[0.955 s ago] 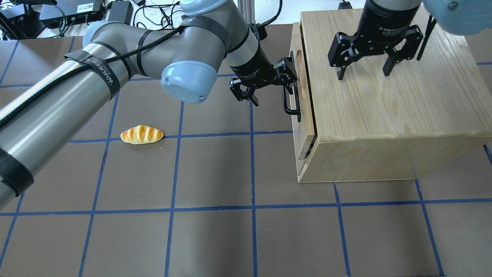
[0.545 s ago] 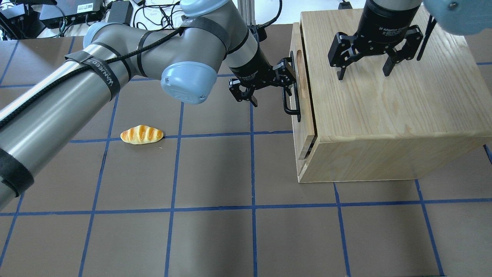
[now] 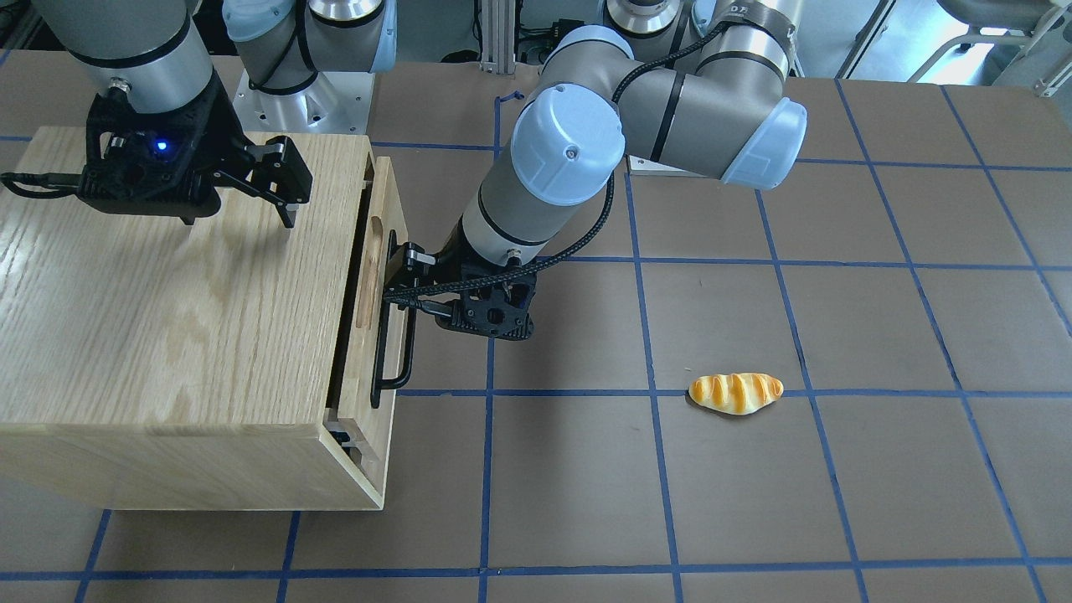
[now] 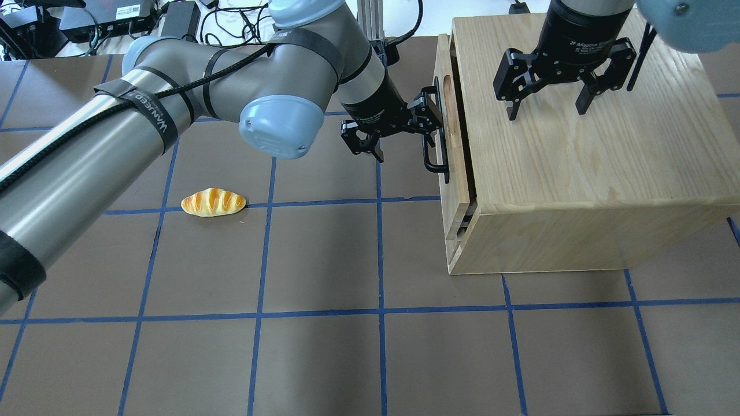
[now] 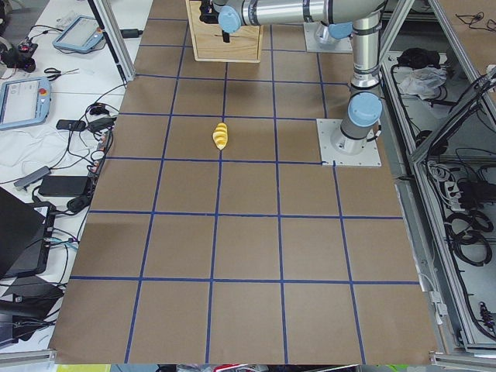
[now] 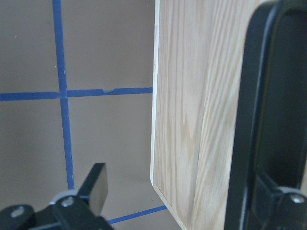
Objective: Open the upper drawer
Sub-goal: 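Pull the drawer handle away from the cabinet with the left gripper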
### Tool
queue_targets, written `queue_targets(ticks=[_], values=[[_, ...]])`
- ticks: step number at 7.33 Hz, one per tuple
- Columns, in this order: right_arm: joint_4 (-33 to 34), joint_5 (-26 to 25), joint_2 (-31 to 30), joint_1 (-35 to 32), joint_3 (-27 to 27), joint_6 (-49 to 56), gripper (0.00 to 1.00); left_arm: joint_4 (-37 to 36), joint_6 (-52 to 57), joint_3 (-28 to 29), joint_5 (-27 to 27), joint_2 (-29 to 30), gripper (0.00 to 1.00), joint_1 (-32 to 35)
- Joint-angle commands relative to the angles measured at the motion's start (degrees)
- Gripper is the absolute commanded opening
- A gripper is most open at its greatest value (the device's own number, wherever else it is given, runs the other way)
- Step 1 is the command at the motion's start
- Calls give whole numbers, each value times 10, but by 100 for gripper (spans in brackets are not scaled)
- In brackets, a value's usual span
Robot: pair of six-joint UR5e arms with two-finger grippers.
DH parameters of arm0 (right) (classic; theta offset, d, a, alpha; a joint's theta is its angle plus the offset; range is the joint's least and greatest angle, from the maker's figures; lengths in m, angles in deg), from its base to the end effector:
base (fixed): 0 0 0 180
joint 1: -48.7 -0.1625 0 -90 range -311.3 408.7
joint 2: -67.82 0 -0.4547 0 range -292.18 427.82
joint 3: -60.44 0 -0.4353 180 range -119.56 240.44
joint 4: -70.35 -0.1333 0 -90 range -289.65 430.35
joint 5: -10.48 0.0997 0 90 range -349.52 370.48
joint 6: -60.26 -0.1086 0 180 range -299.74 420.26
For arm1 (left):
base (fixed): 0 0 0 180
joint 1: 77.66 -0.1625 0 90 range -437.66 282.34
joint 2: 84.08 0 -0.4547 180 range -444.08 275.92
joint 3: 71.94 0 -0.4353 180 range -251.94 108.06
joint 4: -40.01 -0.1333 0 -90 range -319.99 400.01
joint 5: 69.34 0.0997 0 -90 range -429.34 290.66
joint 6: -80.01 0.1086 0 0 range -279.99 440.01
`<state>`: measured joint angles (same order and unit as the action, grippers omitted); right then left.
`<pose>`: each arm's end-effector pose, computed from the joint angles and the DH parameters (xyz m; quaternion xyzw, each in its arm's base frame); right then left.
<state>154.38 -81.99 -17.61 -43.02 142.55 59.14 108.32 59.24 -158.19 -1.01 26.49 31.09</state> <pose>0.1455 -0.5613 0.5280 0.0057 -0.9995 -0.0226 0.0221 -0.3842 -0.5923 0.3702 0.0093 -0.9813 -0.0242 0.1909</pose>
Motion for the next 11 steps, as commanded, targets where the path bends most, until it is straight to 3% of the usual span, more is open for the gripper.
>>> queue_targets(ticks=[1, 6, 11], values=[[0, 0, 0, 0, 0, 0, 100, 8, 21, -1, 12, -7, 100, -3], [0, 0, 0, 1, 0, 1, 100, 17, 59, -34, 19, -33, 100, -61], [0, 0, 0, 1, 0, 0, 100, 75, 107, -49, 17, -61, 100, -111]])
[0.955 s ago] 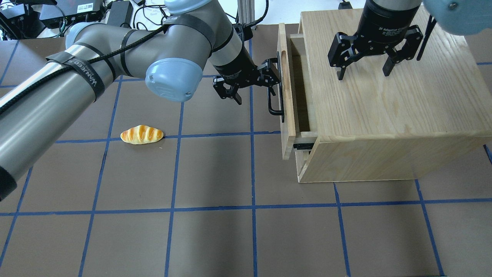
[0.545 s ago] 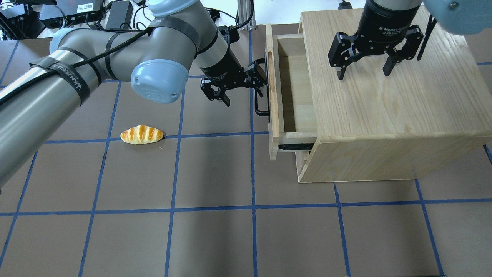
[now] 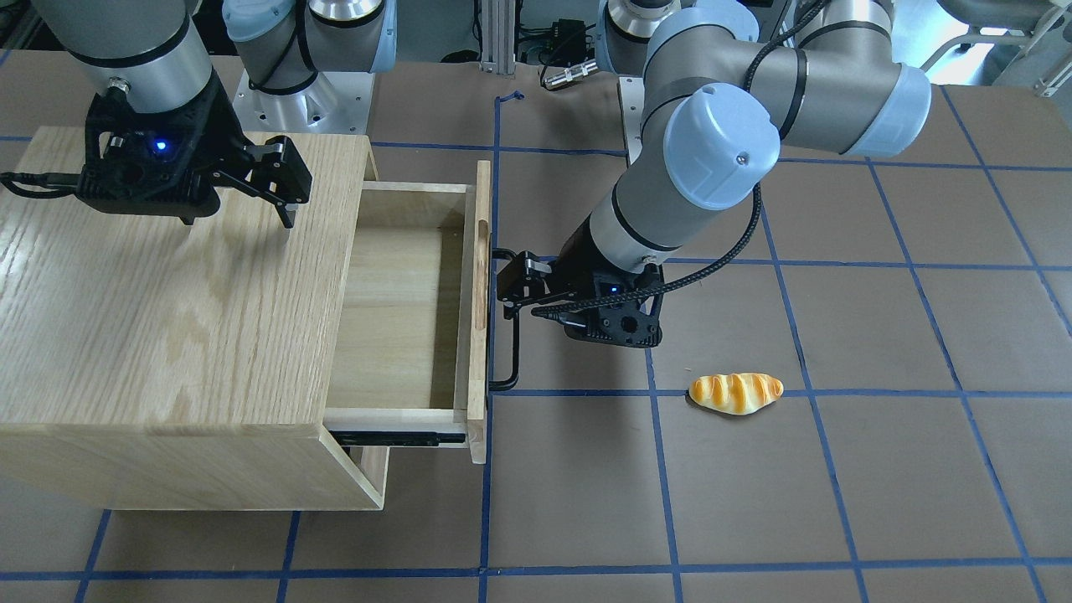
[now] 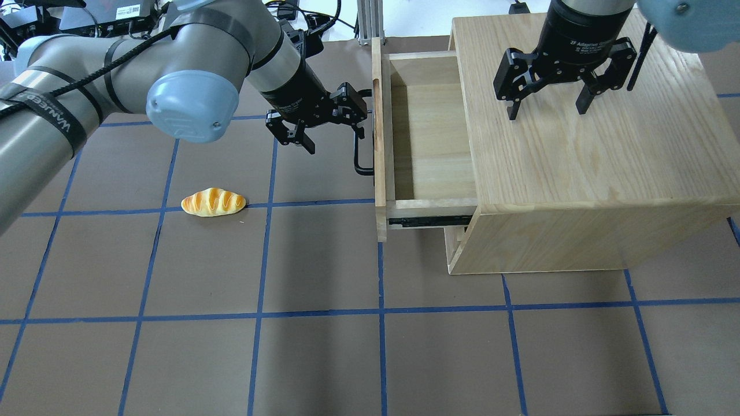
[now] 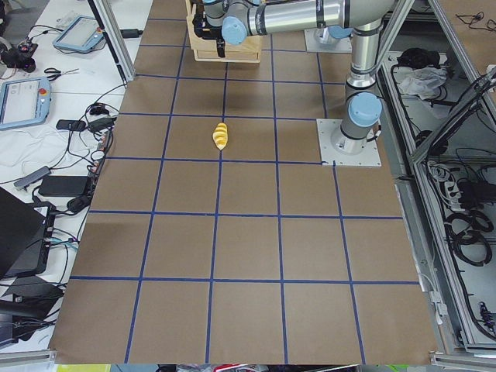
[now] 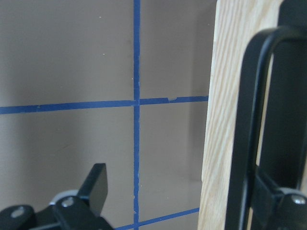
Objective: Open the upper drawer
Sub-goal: 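Pull the drawer handle away from the cabinet with the left gripper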
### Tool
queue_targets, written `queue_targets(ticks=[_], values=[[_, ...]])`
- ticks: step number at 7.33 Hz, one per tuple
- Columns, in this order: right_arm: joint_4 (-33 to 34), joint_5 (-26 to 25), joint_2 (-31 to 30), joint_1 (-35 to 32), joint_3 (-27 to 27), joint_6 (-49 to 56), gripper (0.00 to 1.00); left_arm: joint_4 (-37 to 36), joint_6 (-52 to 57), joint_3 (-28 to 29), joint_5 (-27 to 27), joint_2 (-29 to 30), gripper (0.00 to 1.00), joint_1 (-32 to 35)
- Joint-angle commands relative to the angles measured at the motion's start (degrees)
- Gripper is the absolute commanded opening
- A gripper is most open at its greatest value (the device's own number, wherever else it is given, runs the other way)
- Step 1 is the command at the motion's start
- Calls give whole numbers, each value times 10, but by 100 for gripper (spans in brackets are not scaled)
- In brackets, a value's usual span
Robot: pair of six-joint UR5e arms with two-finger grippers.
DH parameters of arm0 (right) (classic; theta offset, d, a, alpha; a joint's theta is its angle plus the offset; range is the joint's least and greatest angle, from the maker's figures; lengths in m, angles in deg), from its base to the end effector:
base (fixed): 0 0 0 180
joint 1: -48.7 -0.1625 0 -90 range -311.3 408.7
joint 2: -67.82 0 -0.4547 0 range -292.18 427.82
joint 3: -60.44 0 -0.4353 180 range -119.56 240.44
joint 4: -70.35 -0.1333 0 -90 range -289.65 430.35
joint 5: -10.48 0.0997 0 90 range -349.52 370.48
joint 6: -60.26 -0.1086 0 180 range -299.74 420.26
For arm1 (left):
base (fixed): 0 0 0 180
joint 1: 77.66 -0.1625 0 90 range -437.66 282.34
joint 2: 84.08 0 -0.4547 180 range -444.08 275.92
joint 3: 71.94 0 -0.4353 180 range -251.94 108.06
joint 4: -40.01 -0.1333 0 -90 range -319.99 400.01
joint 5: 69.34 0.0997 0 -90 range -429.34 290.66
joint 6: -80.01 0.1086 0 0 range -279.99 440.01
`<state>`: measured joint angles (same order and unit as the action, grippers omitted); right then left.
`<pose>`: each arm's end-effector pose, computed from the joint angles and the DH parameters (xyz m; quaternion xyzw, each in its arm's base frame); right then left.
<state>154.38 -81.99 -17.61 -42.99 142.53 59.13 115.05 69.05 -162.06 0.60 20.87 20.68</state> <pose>0.1452 -0.5614 0.5282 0.0054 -0.9995 -0.0224 0.0221 -0.2612 -0.6057 0.3864 0.0227 -0.9845 -0.0301 0.1715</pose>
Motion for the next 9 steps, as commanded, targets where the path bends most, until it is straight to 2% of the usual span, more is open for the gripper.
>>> queue_targets(ticks=[1, 9], values=[[0, 0, 0, -1, 0, 0, 100, 6, 10, -15, 0, -7, 100, -9], [0, 0, 0, 0, 1, 0, 100, 34, 46, -18, 1, -26, 100, -45]])
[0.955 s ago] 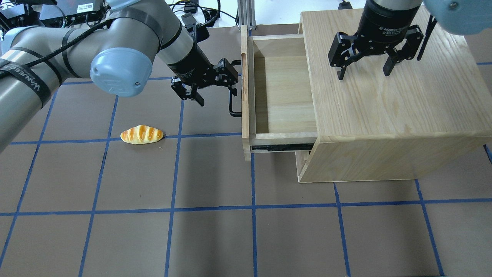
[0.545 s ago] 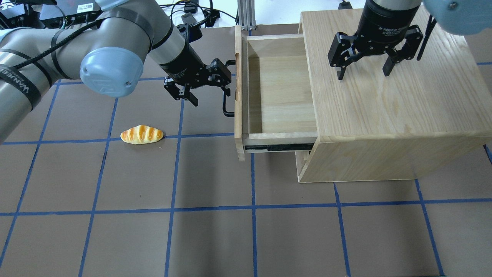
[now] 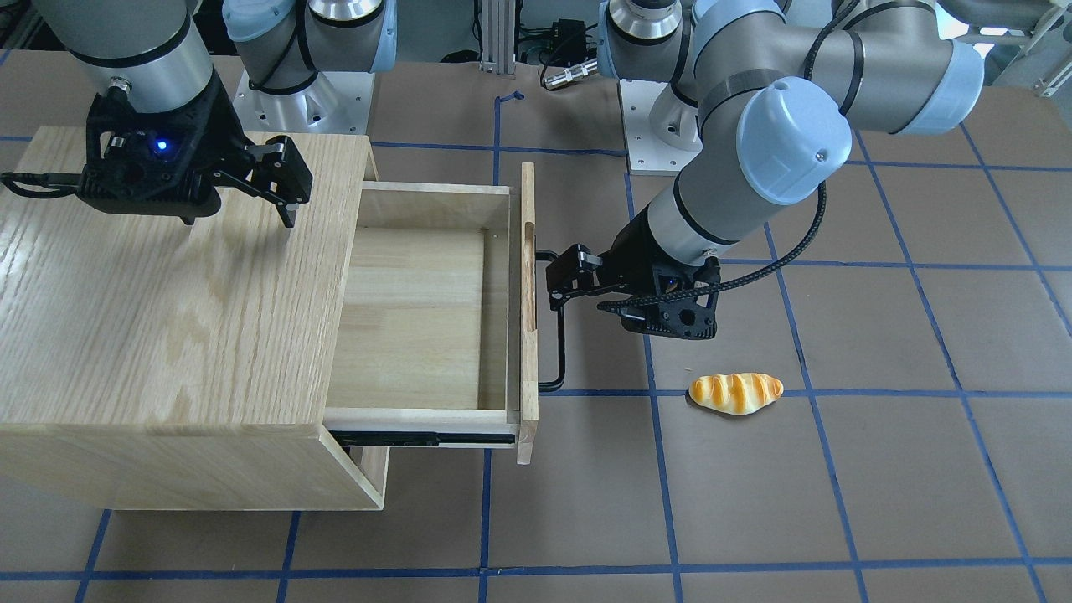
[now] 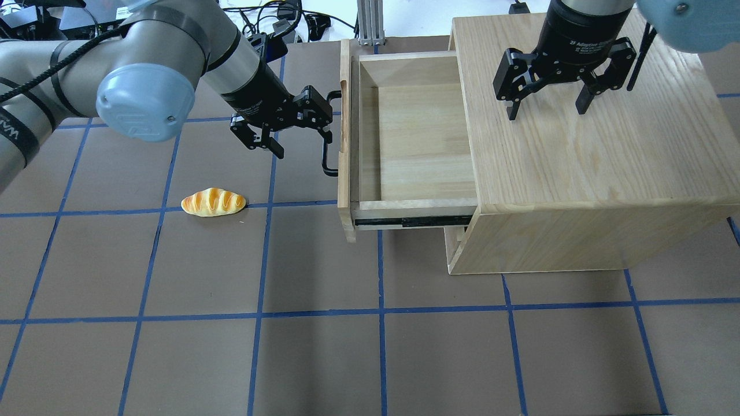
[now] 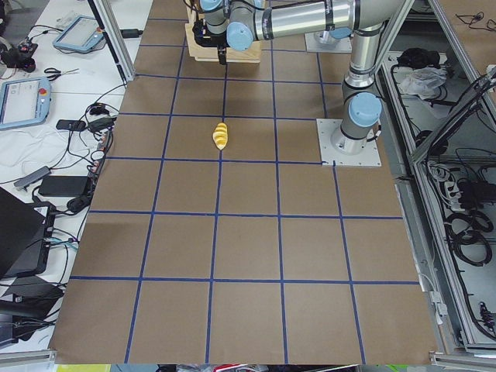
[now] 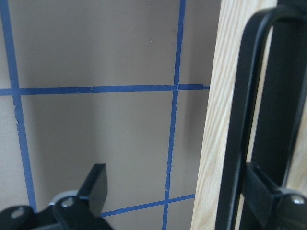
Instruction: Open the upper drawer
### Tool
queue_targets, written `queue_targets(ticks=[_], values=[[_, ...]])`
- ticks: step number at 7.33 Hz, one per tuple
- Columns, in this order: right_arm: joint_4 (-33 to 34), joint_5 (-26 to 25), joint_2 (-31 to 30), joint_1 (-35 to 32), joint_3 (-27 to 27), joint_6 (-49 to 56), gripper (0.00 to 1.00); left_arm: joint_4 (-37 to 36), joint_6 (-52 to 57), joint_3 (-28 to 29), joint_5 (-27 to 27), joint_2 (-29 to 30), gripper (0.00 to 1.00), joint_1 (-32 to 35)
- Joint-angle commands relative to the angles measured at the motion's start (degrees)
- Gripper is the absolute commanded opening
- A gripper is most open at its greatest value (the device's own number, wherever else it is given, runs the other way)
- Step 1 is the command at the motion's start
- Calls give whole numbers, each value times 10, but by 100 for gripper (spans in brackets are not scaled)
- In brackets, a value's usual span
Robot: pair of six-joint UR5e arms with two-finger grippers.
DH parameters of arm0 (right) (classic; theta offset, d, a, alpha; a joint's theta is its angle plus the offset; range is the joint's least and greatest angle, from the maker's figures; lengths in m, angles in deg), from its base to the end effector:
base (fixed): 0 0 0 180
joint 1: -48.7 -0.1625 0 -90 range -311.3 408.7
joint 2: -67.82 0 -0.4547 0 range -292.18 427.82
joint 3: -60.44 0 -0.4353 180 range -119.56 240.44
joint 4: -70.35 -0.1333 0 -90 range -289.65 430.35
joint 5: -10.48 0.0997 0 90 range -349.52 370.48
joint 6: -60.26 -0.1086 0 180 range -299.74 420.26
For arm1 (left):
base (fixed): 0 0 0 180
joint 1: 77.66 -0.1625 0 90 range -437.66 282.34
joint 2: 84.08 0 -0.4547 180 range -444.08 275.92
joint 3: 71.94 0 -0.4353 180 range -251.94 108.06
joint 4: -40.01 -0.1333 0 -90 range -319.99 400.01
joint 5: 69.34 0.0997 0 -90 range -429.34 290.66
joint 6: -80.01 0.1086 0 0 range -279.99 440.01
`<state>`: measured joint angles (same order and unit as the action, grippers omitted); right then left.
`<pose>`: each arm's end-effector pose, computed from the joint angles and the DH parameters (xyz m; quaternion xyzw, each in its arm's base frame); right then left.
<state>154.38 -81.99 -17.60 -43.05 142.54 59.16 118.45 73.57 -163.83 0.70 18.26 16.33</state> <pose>0.1458 -0.5613 0.5280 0.0062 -0.9995 -0.0226 0.0221 -0.2127 -0.6006 0.3931 0.0251 -0.9843 -0.0386 0.1705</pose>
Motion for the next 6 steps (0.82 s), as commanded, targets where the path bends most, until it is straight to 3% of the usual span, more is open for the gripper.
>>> queue_targets(ticks=[1, 4, 5, 6], values=[[0, 0, 0, 0, 0, 0, 100, 0, 1, 0, 0, -1, 100, -2], [0, 0, 0, 1, 0, 0, 100, 42, 10, 17, 2, -18, 100, -22], [0, 0, 0, 0, 0, 0, 100, 74, 10, 45, 37, -36, 100, -29], [0, 0, 0, 0, 0, 0, 100, 106, 22, 71, 119, -55, 100, -36]])
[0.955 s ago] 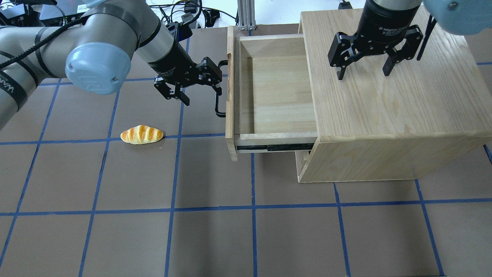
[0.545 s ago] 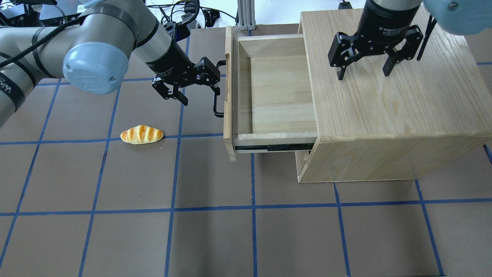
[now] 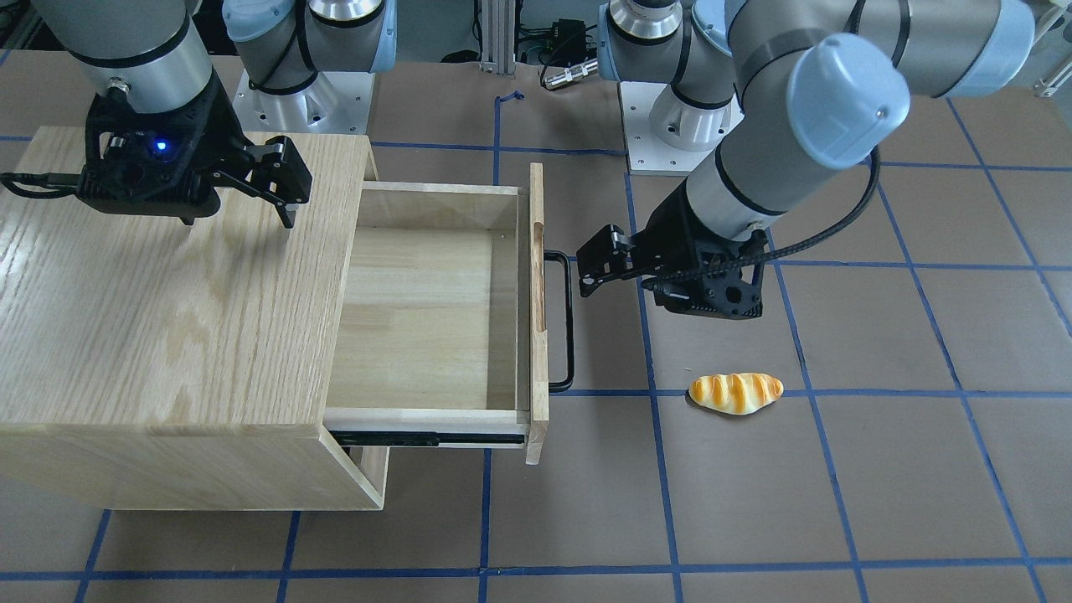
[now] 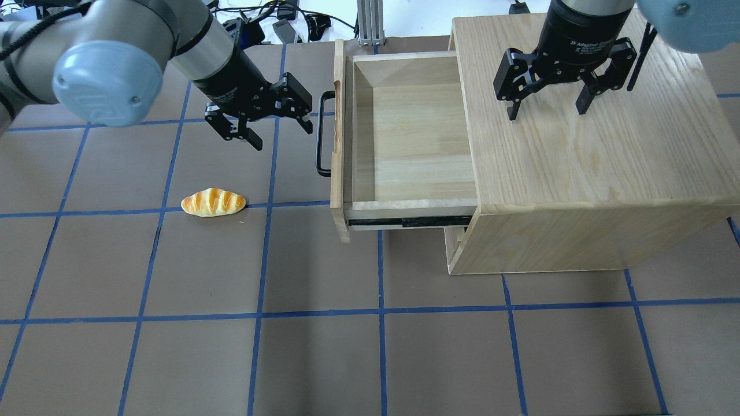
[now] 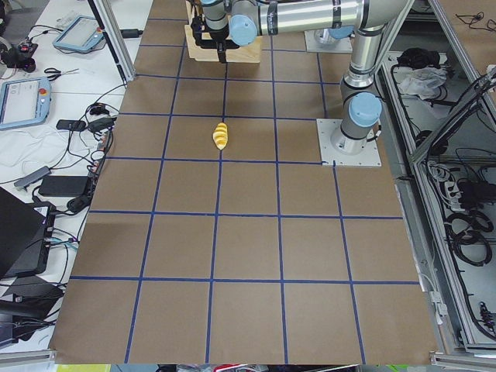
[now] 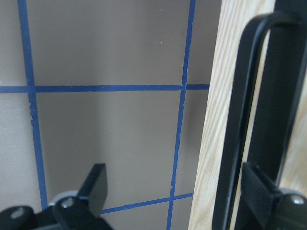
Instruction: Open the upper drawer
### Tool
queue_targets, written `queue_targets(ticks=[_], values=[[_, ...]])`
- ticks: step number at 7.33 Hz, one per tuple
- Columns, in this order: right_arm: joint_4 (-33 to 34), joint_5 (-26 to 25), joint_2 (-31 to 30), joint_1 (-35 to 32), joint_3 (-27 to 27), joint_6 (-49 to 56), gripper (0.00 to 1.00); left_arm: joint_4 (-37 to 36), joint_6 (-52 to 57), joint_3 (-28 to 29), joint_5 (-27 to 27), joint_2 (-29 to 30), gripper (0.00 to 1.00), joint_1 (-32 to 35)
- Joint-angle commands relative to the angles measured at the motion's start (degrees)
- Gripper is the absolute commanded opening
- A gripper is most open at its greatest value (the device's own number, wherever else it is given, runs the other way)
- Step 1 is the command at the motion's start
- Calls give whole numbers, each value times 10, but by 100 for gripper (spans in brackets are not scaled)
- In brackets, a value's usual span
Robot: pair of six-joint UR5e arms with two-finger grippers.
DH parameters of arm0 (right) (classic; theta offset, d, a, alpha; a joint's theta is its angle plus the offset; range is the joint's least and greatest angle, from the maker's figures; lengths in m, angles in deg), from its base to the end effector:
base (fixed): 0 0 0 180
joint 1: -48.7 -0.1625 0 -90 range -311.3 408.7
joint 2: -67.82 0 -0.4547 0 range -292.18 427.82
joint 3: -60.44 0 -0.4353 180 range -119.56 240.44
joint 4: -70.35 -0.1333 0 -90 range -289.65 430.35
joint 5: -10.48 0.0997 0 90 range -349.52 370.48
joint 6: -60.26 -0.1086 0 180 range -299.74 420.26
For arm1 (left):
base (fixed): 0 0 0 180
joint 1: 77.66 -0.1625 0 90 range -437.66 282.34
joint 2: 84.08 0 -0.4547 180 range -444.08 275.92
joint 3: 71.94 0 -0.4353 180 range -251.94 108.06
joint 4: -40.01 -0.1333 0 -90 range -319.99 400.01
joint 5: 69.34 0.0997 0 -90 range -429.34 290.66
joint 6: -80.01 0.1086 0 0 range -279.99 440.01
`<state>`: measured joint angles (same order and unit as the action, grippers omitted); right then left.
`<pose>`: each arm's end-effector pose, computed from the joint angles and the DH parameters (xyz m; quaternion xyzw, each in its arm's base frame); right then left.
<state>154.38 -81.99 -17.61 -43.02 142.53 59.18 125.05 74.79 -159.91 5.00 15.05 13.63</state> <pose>0.1455 -0.5613 0.5282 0.0061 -0.9995 -0.0224 0.0221 -0.1761 -0.5960 0.4494 0.0365 -0.9898 -0.0262 0.1349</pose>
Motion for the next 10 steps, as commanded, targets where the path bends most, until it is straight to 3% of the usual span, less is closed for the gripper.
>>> queue_targets(ticks=[1, 2, 4, 10], values=[[0, 0, 0, 0, 0, -1, 100, 77, 22, 43, 105, -39, 100, -19], [0, 0, 0, 0, 0, 0, 100, 93, 34, 44, 113, -59, 100, -39], [0, 0, 0, 0, 0, -1, 100, 104, 69, 44, 193, -95, 100, -41], [0, 0, 0, 0, 0, -1, 100, 59, 57, 46, 190, -88, 100, 0]])
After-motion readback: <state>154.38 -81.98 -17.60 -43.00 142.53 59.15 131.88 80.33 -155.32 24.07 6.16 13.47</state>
